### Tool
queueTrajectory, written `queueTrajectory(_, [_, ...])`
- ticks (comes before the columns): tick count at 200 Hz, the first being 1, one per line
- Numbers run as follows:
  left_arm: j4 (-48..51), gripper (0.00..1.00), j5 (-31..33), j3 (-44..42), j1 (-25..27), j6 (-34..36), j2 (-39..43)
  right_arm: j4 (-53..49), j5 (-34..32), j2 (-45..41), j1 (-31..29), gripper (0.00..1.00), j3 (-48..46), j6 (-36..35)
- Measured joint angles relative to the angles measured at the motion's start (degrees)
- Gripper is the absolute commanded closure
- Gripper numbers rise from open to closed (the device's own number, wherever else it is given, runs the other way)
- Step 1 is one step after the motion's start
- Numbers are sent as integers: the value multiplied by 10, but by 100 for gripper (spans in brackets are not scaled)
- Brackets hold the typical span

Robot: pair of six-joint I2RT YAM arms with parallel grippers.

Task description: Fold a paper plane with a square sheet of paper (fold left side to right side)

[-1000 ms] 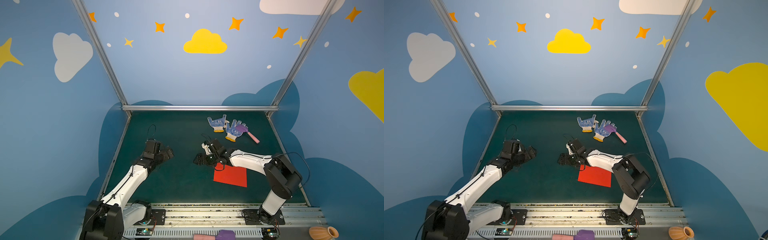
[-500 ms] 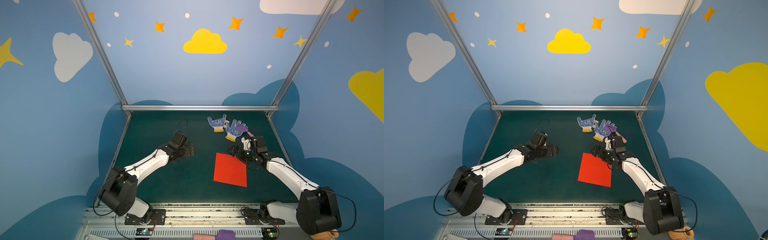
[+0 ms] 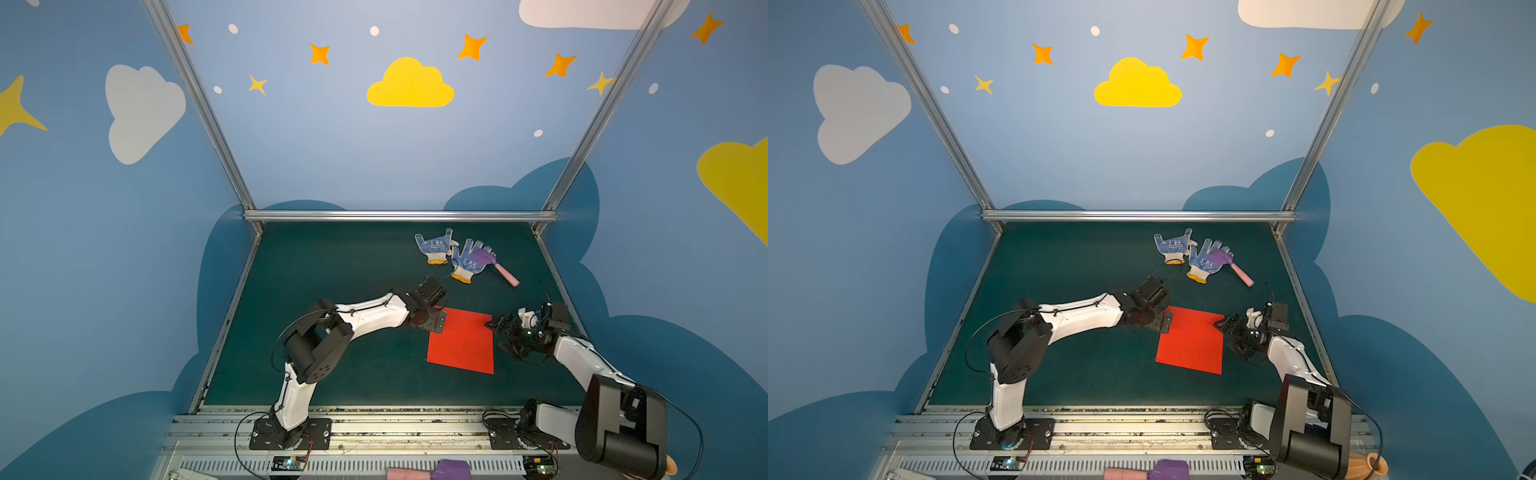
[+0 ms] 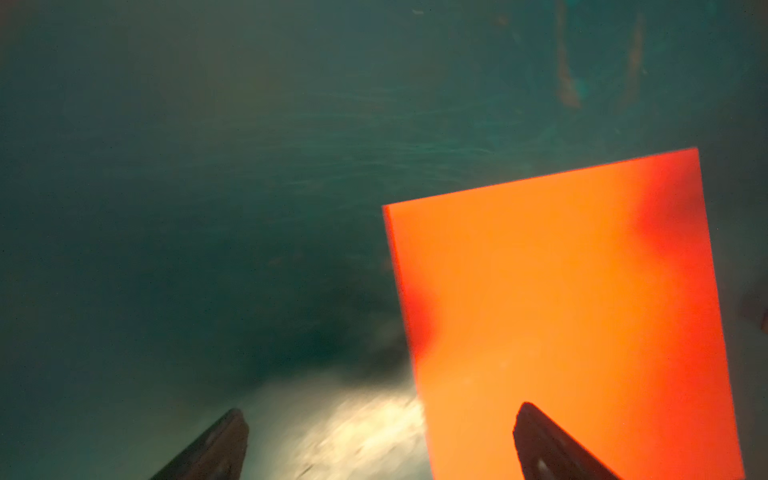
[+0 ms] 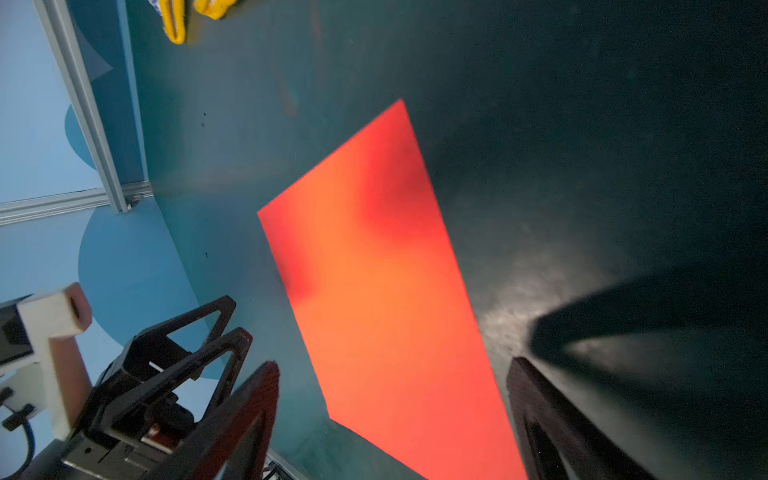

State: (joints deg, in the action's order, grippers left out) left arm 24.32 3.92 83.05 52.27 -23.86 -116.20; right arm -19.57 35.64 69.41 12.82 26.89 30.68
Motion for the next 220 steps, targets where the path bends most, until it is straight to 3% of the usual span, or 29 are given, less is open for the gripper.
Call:
queueTrajectory(31, [22,0,22,41,17,1,-57,-5,24,-7,26,16,-21,-17])
queueTrajectory(100, [61,0,71,68,15,-6,-75,12,59,27,26,21,-20,-31])
queueTrajectory(188, [62,0,76,68,16,-6,-76,82,57,53,-67,24,-17,19])
queueTrajectory(220, [61,0,77,67,16,-5,-76,47,11,29,-66,22,-7,22])
